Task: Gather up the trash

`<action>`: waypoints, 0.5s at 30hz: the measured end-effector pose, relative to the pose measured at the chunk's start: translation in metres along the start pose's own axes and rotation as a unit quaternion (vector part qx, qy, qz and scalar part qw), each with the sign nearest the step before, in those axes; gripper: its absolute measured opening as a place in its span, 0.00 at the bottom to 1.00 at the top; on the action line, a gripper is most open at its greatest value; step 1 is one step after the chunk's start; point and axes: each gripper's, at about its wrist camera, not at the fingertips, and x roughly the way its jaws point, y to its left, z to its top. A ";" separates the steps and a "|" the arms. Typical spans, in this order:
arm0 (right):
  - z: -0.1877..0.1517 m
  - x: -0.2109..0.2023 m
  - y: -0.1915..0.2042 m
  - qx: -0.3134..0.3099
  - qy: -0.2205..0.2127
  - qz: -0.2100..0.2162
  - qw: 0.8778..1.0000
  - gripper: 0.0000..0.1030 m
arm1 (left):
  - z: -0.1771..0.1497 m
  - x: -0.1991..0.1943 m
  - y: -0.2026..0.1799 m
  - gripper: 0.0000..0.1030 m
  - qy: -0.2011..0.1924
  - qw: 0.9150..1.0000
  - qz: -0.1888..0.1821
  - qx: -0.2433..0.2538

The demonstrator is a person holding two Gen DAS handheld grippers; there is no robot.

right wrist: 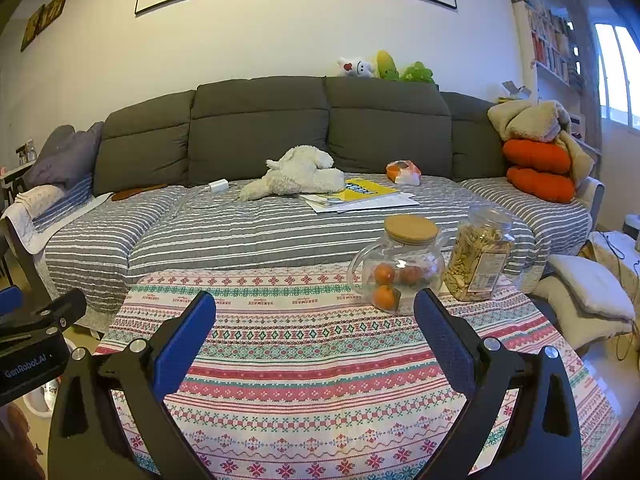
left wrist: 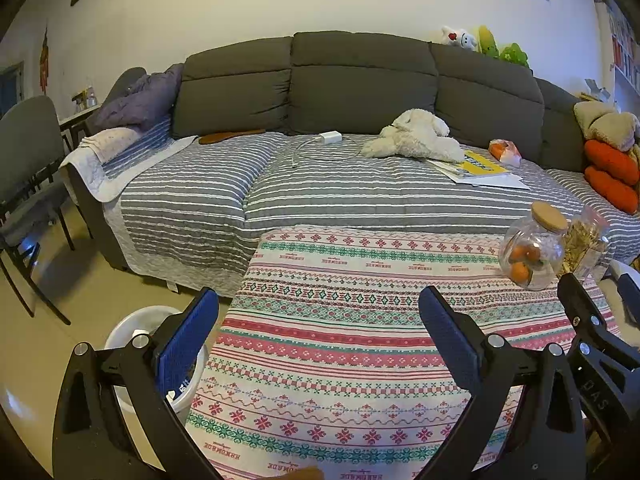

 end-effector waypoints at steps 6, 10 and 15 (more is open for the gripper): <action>0.000 0.001 0.002 -0.001 0.003 0.001 1.000 0.94 | 0.000 0.001 -0.001 0.93 -0.003 1.000 0.006 0.003; -0.001 0.003 0.001 0.003 0.009 0.002 1.000 0.94 | -0.001 0.001 0.001 0.90 -0.009 1.000 0.004 -0.001; -0.001 0.005 0.000 0.006 0.013 0.001 1.000 0.94 | -0.002 -0.003 0.000 0.87 -0.022 1.000 -0.001 0.006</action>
